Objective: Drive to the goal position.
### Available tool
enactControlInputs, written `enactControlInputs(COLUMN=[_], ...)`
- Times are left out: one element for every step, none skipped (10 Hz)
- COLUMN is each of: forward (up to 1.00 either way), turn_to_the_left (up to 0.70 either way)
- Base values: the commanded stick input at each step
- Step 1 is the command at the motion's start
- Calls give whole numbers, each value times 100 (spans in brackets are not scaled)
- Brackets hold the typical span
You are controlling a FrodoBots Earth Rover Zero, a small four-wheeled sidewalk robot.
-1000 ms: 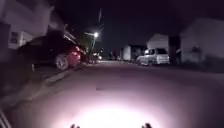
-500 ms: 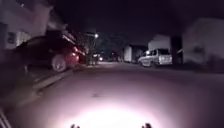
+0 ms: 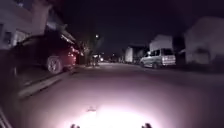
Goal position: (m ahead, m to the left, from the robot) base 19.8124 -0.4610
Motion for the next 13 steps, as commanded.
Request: enactControlInputs(forward=[70,70,70,70,70,70,70,70,70,70,70,70,70], turn_to_the_left=[0,0,0,0,0,0,0,0,0,0,0,0,0])
